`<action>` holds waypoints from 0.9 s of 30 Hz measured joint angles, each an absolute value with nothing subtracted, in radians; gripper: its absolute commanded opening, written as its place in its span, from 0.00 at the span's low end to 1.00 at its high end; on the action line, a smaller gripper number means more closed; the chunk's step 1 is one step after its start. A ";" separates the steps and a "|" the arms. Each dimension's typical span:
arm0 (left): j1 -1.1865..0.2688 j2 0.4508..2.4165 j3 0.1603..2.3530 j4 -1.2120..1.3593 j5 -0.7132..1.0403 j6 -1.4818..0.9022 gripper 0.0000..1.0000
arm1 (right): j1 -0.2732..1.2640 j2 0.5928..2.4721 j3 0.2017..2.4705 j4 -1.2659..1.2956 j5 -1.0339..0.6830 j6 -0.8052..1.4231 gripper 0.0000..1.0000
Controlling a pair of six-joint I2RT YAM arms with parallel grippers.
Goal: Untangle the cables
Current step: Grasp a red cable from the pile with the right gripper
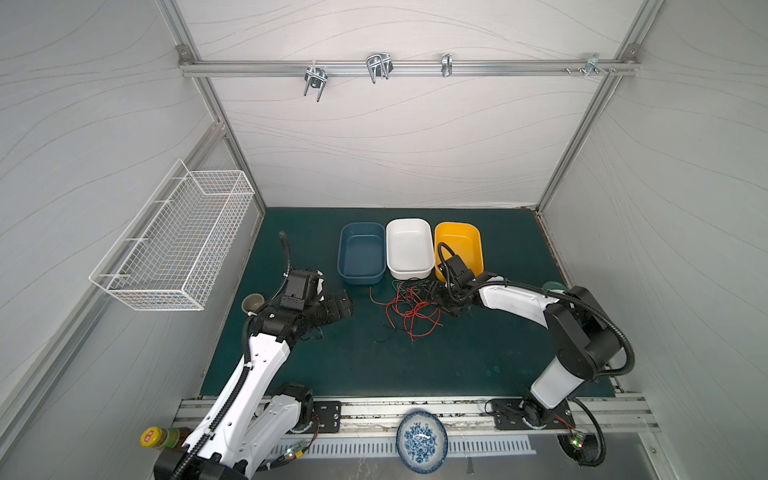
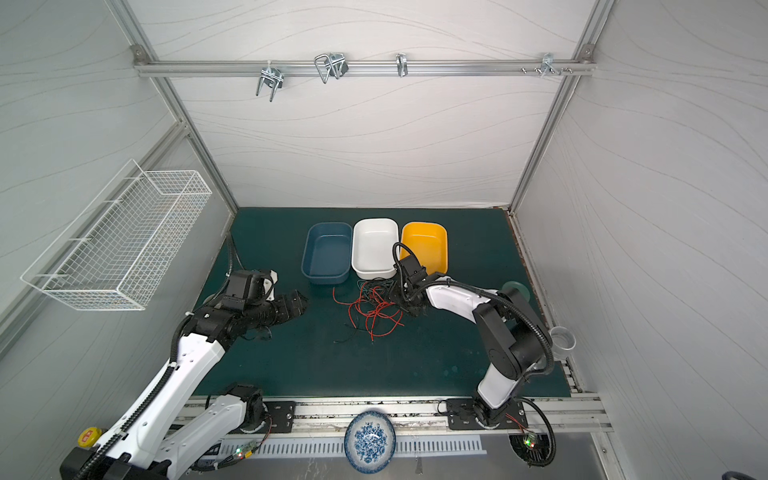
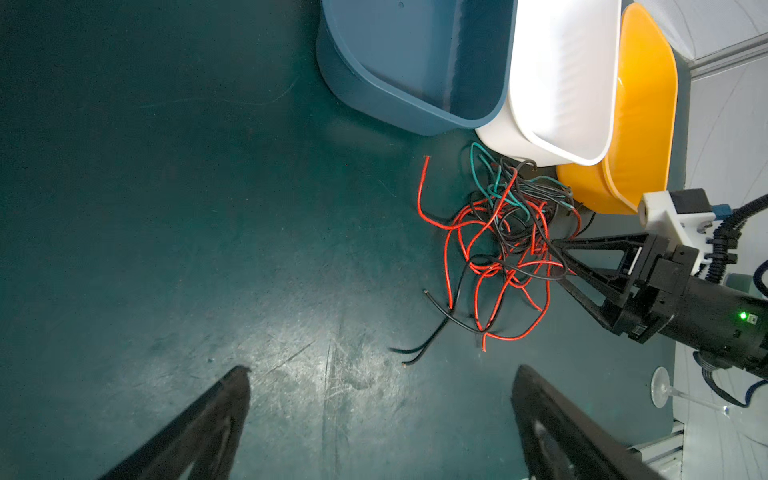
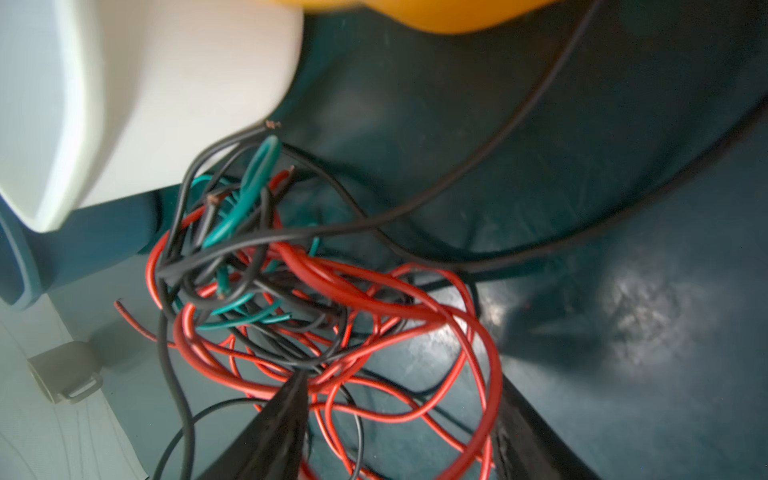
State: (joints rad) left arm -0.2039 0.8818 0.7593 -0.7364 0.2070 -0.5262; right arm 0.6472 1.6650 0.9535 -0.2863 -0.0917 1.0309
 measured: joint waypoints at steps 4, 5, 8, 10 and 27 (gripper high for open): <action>-0.204 0.882 0.759 -0.736 0.207 -0.526 0.99 | 0.644 1.663 0.955 -0.285 -0.086 1.025 0.34; -0.204 0.883 0.759 -0.736 0.207 -0.526 0.99 | 0.643 1.661 0.955 -0.285 -0.082 1.021 0.29; -0.204 0.886 0.759 -0.736 0.212 -0.526 0.99 | 0.643 1.650 0.957 -0.286 -0.071 1.006 0.15; -0.204 0.887 0.759 -0.736 0.216 -0.526 0.99 | 0.643 1.645 0.960 -0.286 -0.069 0.992 0.07; -0.216 0.925 0.760 -0.743 0.243 -0.517 0.97 | 0.806 1.454 1.172 -0.494 0.009 0.722 0.00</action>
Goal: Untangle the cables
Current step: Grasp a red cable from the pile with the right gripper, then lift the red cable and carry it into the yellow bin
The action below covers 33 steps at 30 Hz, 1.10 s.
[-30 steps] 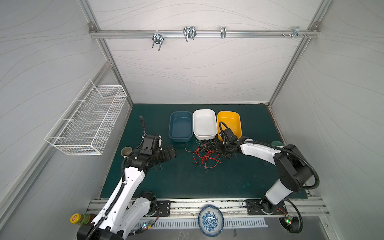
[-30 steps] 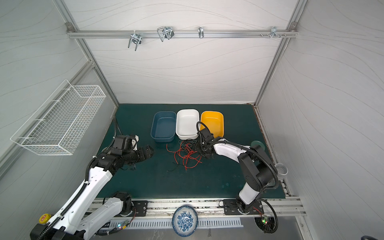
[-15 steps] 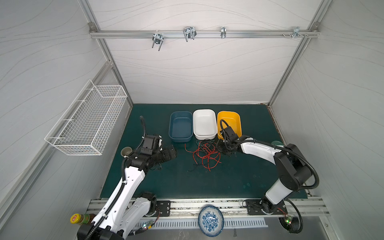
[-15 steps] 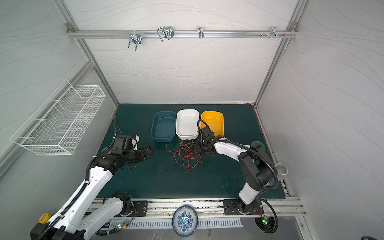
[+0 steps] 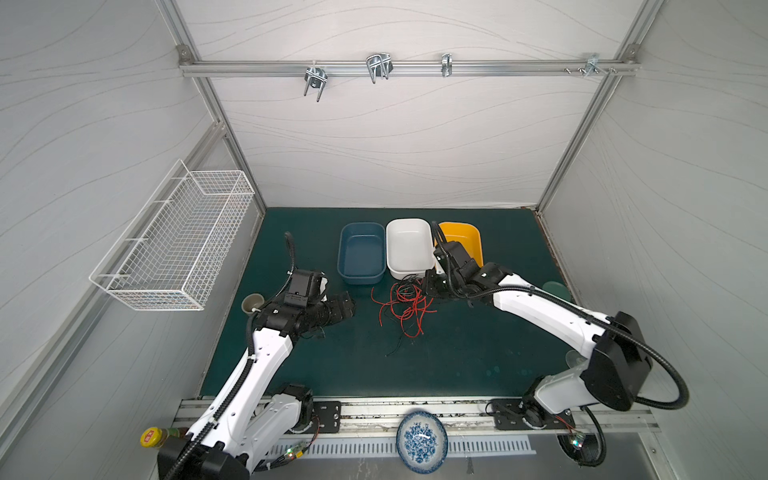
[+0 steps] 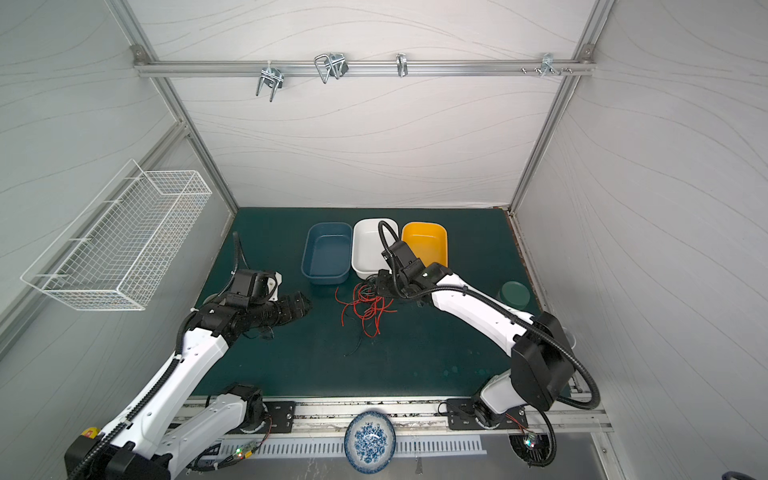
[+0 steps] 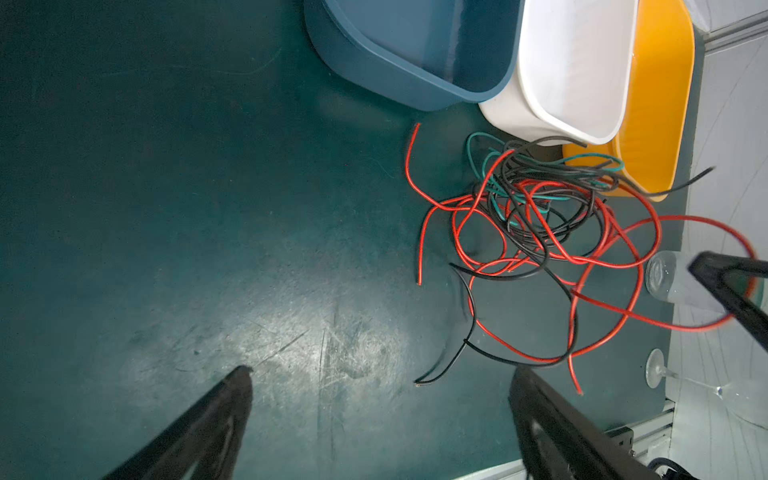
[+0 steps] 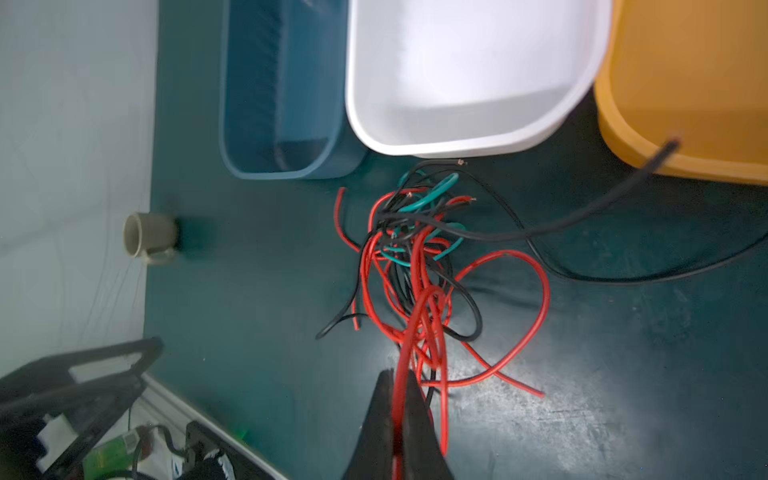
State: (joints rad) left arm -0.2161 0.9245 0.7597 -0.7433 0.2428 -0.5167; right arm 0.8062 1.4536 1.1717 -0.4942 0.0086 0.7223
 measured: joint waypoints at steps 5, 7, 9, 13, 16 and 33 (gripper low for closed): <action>-0.241 0.925 0.760 -0.744 0.237 -0.516 0.97 | 0.841 1.431 1.235 -0.573 0.027 0.593 0.00; -0.254 0.925 0.760 -0.745 0.231 -0.516 0.97 | 0.845 1.420 1.240 -0.585 0.011 0.546 0.00; -0.265 0.925 0.760 -0.746 0.225 -0.516 0.97 | 0.846 1.405 1.241 -0.587 -0.009 0.499 0.00; -0.286 0.925 0.760 -0.749 0.219 -0.516 0.98 | 0.850 1.363 1.244 -0.584 -0.066 0.415 0.00; -0.303 0.925 0.760 -0.752 0.218 -0.516 0.97 | 0.859 1.319 1.244 -0.573 -0.099 0.366 0.00; -0.317 0.921 0.760 -0.753 0.213 -0.516 0.97 | 0.876 1.272 1.411 -0.625 -0.112 0.257 0.00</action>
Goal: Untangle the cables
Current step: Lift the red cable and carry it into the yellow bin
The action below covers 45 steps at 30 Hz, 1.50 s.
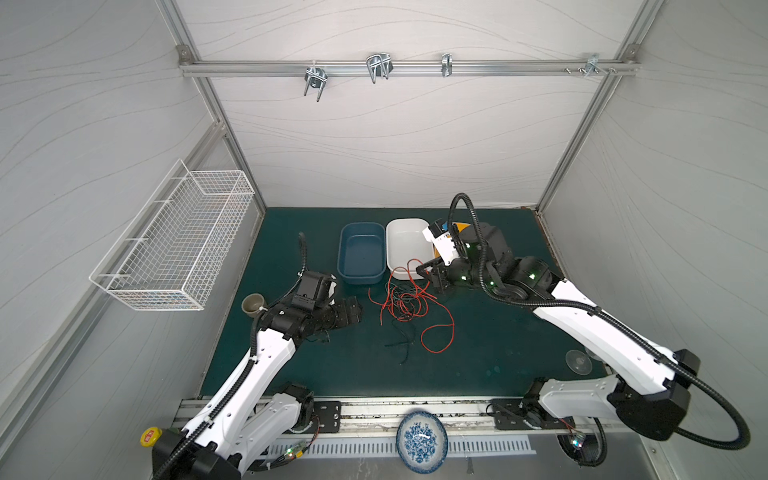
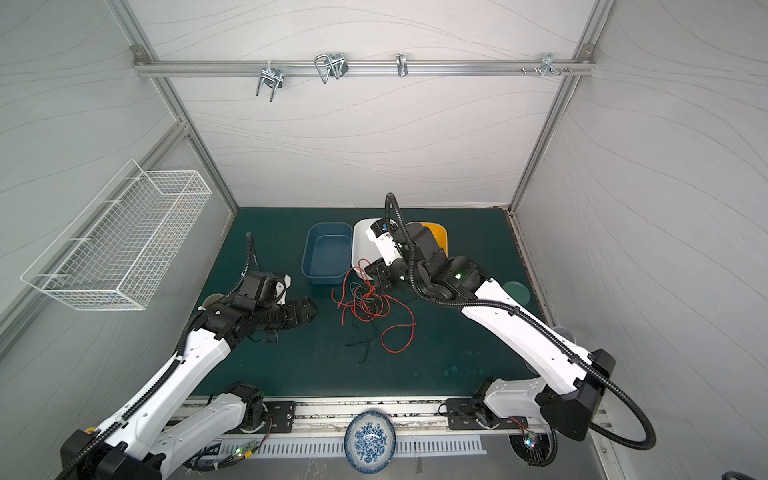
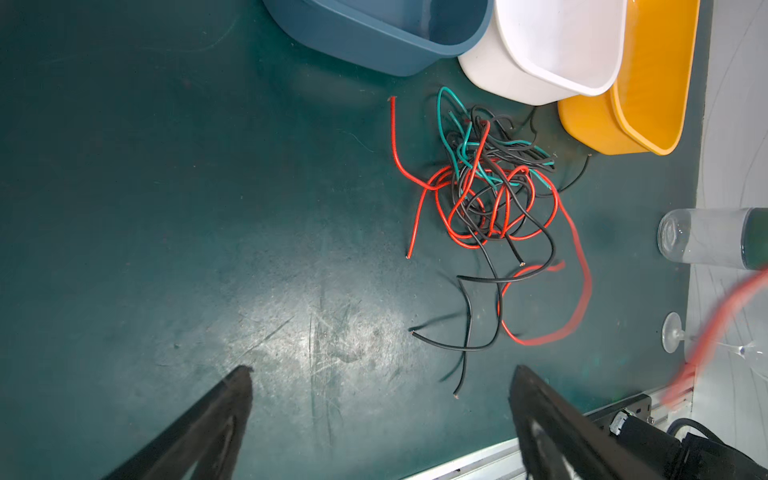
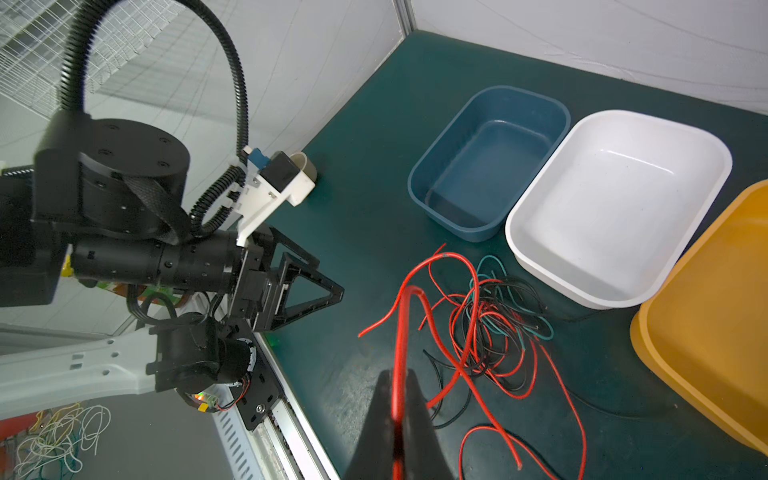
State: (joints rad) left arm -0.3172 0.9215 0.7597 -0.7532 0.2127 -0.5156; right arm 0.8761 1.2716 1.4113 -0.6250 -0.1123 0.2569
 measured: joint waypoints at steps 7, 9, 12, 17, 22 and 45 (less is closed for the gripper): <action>-0.317 0.921 0.760 -0.754 0.208 -0.516 0.97 | 0.876 1.269 1.468 -0.668 -0.101 0.239 0.00; -0.317 0.921 0.760 -0.754 0.202 -0.516 0.97 | 0.876 1.261 1.470 -0.681 -0.085 0.235 0.00; -0.317 0.921 0.760 -0.753 0.198 -0.515 0.97 | 0.876 1.245 1.467 -0.701 -0.056 0.228 0.00; -0.317 0.920 0.791 -0.767 0.150 -0.481 0.98 | 0.854 1.199 1.453 -0.733 -0.013 0.211 0.00; -0.317 0.936 0.825 -0.752 0.079 -0.471 0.98 | 0.684 1.166 1.402 -0.741 -0.073 0.231 0.00; -0.336 0.844 0.774 -0.759 -0.056 -0.447 0.96 | 0.311 1.422 1.439 -0.703 -0.062 0.383 0.00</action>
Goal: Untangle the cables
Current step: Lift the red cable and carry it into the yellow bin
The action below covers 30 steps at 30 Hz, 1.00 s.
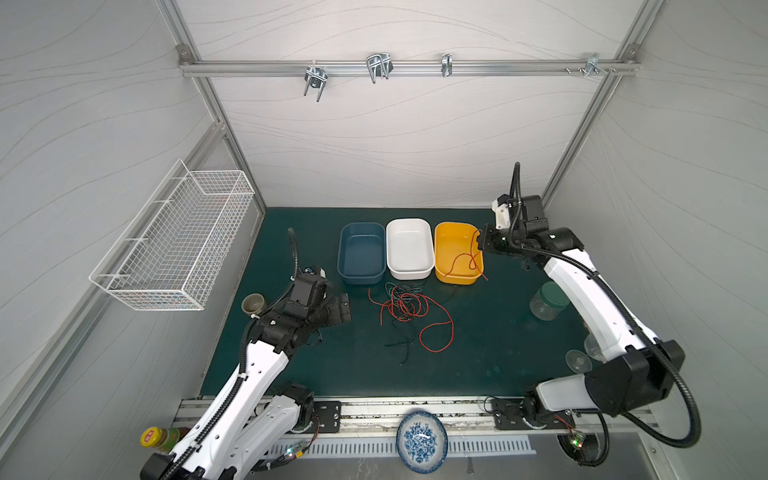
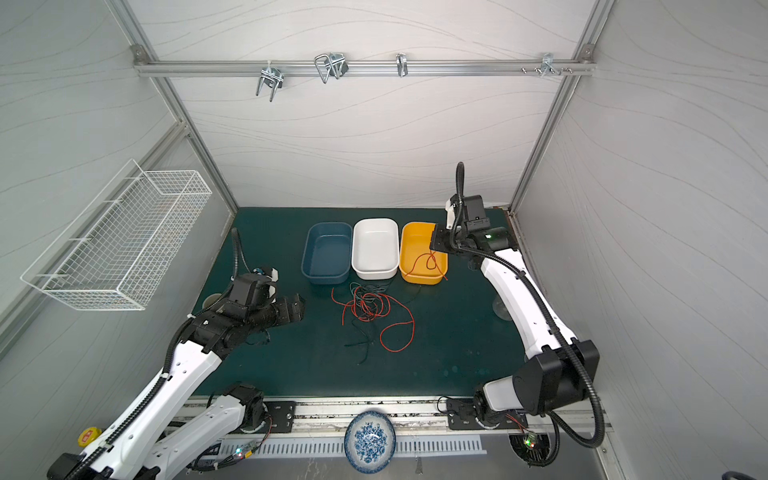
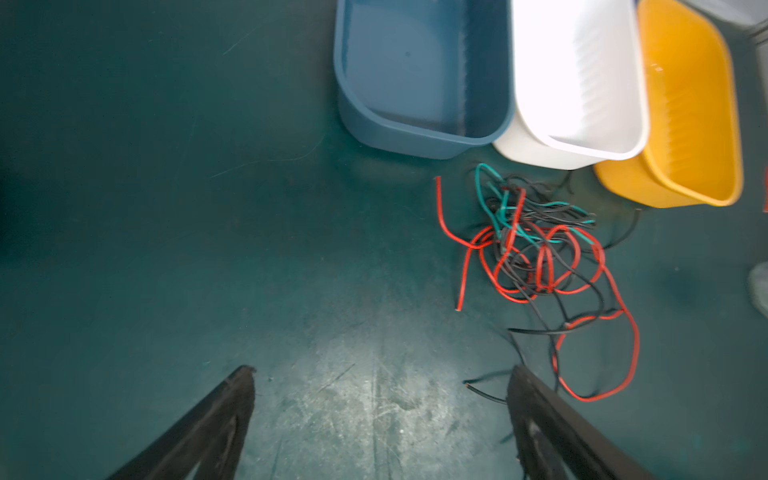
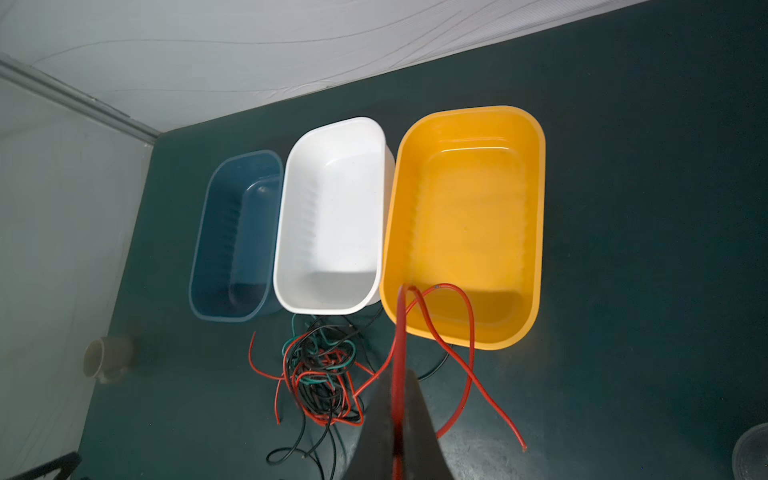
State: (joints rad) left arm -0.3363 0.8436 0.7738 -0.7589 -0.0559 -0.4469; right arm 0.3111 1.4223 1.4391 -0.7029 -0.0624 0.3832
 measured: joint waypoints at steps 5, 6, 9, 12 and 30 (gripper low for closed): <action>-0.339 0.872 0.774 -0.770 -0.076 -0.446 0.95 | 0.307 1.470 1.461 -0.686 -0.036 0.394 0.00; -0.342 0.872 0.774 -0.773 -0.080 -0.446 0.95 | 0.307 1.482 1.473 -0.686 -0.031 0.394 0.00; -0.352 0.871 0.776 -0.781 -0.093 -0.445 0.95 | 0.307 1.531 1.525 -0.682 -0.016 0.391 0.00; -0.364 0.871 0.781 -0.791 -0.103 -0.444 0.94 | 0.307 1.584 1.565 -0.678 0.001 0.377 0.00; -0.380 0.862 0.802 -0.814 -0.139 -0.440 0.94 | 0.303 1.867 1.782 -0.725 0.027 0.268 0.00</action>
State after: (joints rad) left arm -0.3798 0.8619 0.8024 -0.8143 -0.1390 -0.4400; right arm 0.3035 1.8671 1.7817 -0.7250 0.0265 0.2680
